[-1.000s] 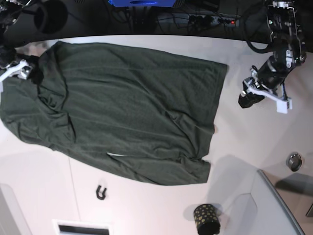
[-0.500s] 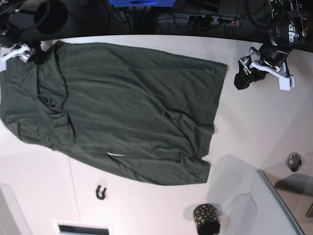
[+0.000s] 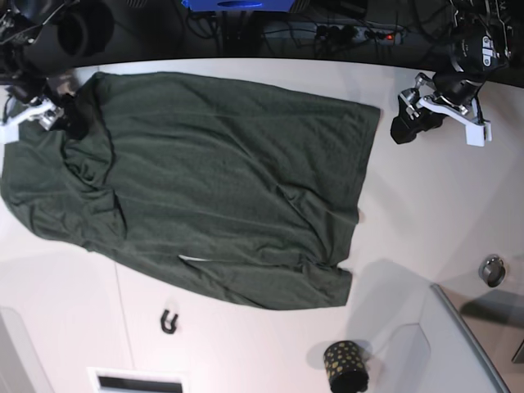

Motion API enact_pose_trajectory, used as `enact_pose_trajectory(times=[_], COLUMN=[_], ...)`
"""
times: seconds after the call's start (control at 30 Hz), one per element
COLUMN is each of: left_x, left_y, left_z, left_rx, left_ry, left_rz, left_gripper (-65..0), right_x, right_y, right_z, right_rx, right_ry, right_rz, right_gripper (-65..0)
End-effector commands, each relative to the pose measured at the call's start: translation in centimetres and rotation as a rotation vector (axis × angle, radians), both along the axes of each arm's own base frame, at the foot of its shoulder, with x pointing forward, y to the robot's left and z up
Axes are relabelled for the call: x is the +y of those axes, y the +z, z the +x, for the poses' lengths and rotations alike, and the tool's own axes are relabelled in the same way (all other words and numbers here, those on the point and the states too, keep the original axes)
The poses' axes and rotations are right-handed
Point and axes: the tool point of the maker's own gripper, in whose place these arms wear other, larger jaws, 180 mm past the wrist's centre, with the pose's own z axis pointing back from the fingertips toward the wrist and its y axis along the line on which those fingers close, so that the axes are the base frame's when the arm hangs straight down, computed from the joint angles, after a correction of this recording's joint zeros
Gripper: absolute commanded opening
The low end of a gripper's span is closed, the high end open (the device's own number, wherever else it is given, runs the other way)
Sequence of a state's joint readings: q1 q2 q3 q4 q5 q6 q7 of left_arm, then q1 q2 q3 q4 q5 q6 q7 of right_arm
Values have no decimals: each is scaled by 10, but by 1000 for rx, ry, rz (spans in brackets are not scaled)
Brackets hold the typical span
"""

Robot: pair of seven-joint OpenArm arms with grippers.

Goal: Layout the t-shirt on the table in an organized manner, then fold the t-shirt properly
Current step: 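Grasp the shirt's two shoulder corners with both grippers, then lift the shirt by both corners and shake it out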

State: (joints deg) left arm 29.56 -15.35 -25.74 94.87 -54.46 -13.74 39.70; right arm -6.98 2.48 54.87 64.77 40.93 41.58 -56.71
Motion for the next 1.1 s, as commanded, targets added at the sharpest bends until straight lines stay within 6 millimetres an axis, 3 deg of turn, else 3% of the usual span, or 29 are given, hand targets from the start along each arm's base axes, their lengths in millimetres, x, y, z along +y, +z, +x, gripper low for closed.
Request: enact_pose_trajectory(times=[0.0, 0.1, 0.2, 0.27, 0.43, 0.47, 0.57, 0.77, 0.9, 1.07], left_x=[2, 1, -7, -10, -27, -29, -31, -20, -19, -32], left_y=[9, 3, -4, -6, -9, -8, -13, -46, -62, -65], left_z=[5, -8, -20, -25, -32, -31, -31, -36, -26, -8], left_rx=[-35, -6, 17, 10, -18, -28, -37, 25, 34, 12], left_ry=[-6, -1, 16, 23, 7, 14, 45, 124, 157, 176], left_rz=[7, 1, -23, -32, -74, -80, -99, -131, -159, -206], left_gripper=[-155, -155, -155, -155, -156, -155, -150, -148, -153, -155], right_x=[12, 13, 16, 14, 18, 18, 18, 8, 5, 5], right_y=[-17, -15, -23, -27, -33, -33, -33, -31, -30, -30], right_z=[-22, -13, -18, -23, -28, -29, -29, -31, -32, -32], right_rx=[130, 109, 122, 140, 162, 165, 167, 171, 172, 172], right_ry=[57, 52, 35, 36, 36, 41, 42, 42, 43, 43], right_rz=[10, 9, 36, 48, 70, 72, 71, 50, 44, 44], right_gripper=[-117, -120, -150, -257, -617, -650, -642, -642, -642, -642])
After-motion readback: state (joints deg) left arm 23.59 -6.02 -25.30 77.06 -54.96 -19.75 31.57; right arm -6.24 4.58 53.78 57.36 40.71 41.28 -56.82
